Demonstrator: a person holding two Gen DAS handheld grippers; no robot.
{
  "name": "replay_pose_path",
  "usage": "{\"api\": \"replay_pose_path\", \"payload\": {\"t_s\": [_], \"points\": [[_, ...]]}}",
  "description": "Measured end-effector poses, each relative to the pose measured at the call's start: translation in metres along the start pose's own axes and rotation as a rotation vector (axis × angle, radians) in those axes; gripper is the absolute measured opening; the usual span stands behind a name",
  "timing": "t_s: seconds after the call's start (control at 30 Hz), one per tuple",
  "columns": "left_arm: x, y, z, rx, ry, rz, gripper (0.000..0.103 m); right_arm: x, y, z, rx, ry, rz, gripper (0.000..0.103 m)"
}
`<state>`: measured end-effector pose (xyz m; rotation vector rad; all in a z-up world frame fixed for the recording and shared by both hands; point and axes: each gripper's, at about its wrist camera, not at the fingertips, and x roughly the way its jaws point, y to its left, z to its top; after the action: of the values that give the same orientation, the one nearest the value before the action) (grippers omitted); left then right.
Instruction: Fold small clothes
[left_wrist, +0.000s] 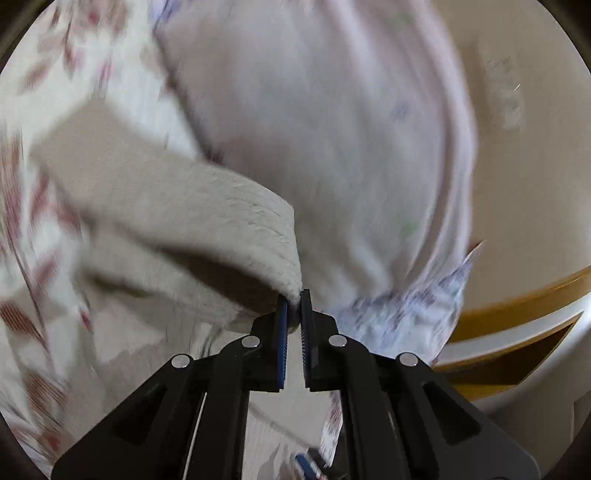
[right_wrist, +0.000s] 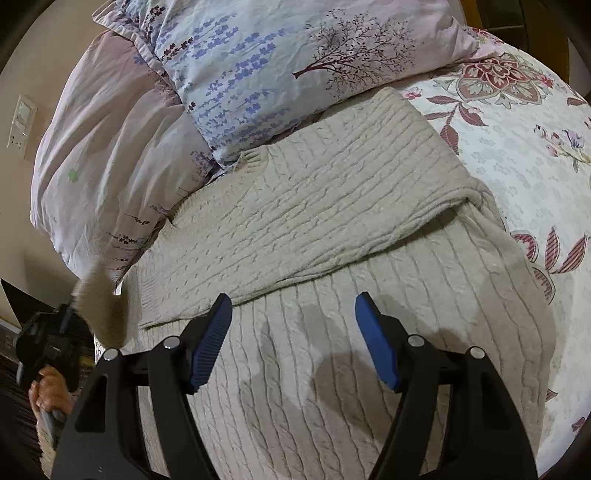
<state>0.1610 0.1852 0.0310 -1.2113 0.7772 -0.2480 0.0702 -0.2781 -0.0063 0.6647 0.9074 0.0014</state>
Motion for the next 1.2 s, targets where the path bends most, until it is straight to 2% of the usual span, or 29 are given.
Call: {"api": "replay_pose_path", "payload": {"t_s": [0.1,0.2,0.3,0.63,0.73,0.8,0.83,0.87,0.97,1.07,1.1,1.17,1.2], "points": [[0.033,0.021,-0.03,-0.009,0.083,0.11,0.006,-0.001,-0.002,-0.002,0.002,0.005,-0.003,0.069],[0.043,0.04,-0.044,-0.048,0.128,0.155,0.006,-0.001,-0.004,-0.003,-0.001,0.012,-0.007,0.069],[0.036,0.048,-0.038,-0.097,0.131,0.122,0.006,-0.002,-0.007,-0.003,-0.001,0.016,-0.013,0.069],[0.005,0.064,0.006,-0.2,0.02,0.113,0.006,0.004,-0.001,-0.003,-0.027,0.035,-0.01,0.069],[0.005,0.066,0.012,-0.244,0.013,0.069,0.007,0.003,-0.001,-0.004,-0.047,0.038,-0.013,0.069],[0.01,0.062,0.012,-0.228,0.048,0.024,0.019,0.0,-0.003,-0.004,-0.057,0.033,-0.021,0.069],[0.012,0.062,0.011,-0.219,0.063,0.027,0.039,-0.001,-0.005,-0.004,-0.058,0.03,-0.024,0.069],[0.013,0.062,0.01,-0.214,0.066,0.038,0.049,-0.003,-0.008,-0.003,-0.055,0.027,-0.029,0.069],[0.008,0.068,0.013,-0.25,0.019,0.015,0.049,-0.005,-0.016,0.0,-0.039,0.023,-0.039,0.069],[0.001,0.074,0.021,-0.272,-0.032,0.05,0.046,-0.006,-0.023,0.002,-0.032,0.02,-0.047,0.069],[-0.001,0.077,0.025,-0.293,-0.055,0.054,0.042,-0.007,-0.025,0.002,-0.032,0.02,-0.047,0.069],[0.0,0.074,0.03,-0.317,-0.083,0.05,0.02,-0.007,-0.027,0.003,-0.035,0.021,-0.048,0.069],[0.0,0.074,0.031,-0.319,-0.089,0.047,0.013,-0.007,-0.027,0.003,-0.036,0.022,-0.049,0.069]]}}
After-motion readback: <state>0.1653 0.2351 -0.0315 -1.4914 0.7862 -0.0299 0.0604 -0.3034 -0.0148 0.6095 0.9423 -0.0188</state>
